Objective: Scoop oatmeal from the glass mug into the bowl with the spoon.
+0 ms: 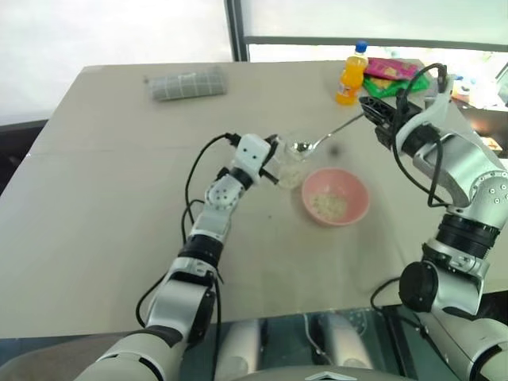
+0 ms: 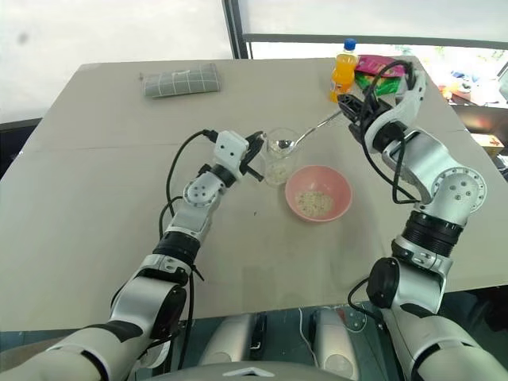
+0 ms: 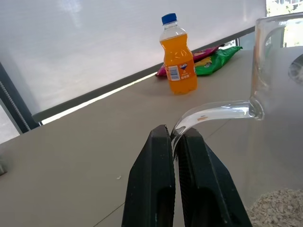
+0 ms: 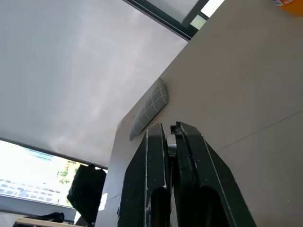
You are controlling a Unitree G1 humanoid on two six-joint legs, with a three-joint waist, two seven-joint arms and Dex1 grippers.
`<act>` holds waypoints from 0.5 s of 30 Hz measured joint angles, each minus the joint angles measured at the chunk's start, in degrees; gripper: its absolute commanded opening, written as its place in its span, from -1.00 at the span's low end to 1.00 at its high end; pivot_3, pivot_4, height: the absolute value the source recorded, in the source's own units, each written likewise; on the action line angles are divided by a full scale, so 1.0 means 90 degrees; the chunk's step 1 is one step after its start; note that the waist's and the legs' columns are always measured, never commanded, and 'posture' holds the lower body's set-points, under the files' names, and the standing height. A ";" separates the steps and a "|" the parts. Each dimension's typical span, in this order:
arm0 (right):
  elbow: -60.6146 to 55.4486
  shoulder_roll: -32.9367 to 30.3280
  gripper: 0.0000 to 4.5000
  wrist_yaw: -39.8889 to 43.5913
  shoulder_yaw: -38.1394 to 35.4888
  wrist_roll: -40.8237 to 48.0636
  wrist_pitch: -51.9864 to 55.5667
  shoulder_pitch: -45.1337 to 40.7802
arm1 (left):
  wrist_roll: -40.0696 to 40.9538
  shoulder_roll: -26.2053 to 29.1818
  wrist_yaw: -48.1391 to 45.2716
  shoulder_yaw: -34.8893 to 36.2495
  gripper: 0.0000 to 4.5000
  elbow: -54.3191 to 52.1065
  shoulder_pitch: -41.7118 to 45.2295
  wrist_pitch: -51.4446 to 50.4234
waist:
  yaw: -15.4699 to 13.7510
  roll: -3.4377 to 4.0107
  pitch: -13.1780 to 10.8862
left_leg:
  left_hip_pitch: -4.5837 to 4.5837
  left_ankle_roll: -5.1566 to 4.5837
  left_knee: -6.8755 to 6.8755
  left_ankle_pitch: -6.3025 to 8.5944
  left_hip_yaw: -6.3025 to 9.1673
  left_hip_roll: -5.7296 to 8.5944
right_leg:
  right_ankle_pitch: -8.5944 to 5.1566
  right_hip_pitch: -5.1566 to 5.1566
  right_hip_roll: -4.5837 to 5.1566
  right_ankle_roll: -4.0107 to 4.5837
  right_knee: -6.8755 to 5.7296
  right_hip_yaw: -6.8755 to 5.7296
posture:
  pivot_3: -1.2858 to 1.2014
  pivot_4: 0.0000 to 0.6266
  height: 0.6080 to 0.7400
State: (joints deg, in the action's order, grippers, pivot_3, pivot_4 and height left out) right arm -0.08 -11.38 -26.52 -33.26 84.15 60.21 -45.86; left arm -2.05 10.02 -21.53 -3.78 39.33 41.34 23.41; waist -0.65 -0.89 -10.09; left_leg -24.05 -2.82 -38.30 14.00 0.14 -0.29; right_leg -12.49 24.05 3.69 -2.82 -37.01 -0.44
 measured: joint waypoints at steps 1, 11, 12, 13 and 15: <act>0.0010 -0.0001 -1.00 -0.0021 -0.0001 0.0103 -0.0089 0.0069 | 0.0005 -0.0021 0.0007 0.0010 -0.97 0.0006 -0.0003 0.0000 | -0.0001 0.0000 0.0000 | 0.0000 0.0000 0.0000 0.0000 0.0001 0.0000 | 0.0000 0.0000 0.0000 0.0000 0.0000 0.0000 | 0.03 -0.52 1.00; 0.0100 -0.0056 -1.00 -0.0099 0.0118 0.0688 -0.0870 0.0367 | 0.0128 -0.0077 -0.0021 0.0116 -0.97 0.0005 -0.0145 0.0065 | 0.0004 0.0000 0.0000 | 0.0003 0.0000 0.0000 0.0000 0.0001 -0.0001 | 0.0000 0.0000 -0.0002 -0.0001 -0.0003 0.0001 | 0.03 -0.52 1.00; 0.0116 -0.0088 -1.00 -0.0100 0.0133 0.0719 -0.0897 0.0371 | 0.0128 -0.0076 -0.0025 0.0116 -0.97 0.0005 -0.0146 0.0070 | 0.0004 0.0000 0.0000 | 0.0003 0.0000 0.0000 0.0000 -0.0001 -0.0001 | 0.0000 0.0000 -0.0002 -0.0001 -0.0003 0.0002 | 0.03 -0.52 1.00; 0.0119 -0.0101 -1.00 -0.0101 0.0143 0.0738 -0.0913 0.0372 | 0.0128 -0.0076 -0.0026 0.0116 -0.97 0.0005 -0.0146 0.0072 | 0.0005 0.0000 0.0000 | 0.0003 0.0000 0.0000 0.0000 -0.0001 -0.0001 | 0.0000 0.0000 -0.0002 -0.0001 -0.0003 0.0003 | 0.03 -0.52 1.00; 0.0123 -0.0189 -1.00 -0.0100 0.0198 0.0840 -0.0964 0.0400 | 0.0127 -0.0076 -0.0030 0.0115 -0.97 0.0005 -0.0147 0.0083 | 0.0004 0.0000 0.0000 | 0.0003 -0.0001 0.0000 0.0000 -0.0002 -0.0001 | 0.0000 0.0000 -0.0002 -0.0001 -0.0002 0.0003 | 0.03 -0.52 1.00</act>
State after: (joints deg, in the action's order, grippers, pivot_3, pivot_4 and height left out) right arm 1.03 -13.08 -27.42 -31.48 91.72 51.53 -42.26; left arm -0.91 9.34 -21.79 -2.75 39.38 40.01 24.16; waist -0.62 -0.89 -10.09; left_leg -24.03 -2.82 -38.30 14.00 0.13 -0.29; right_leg -12.49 24.05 3.68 -2.83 -37.03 -0.41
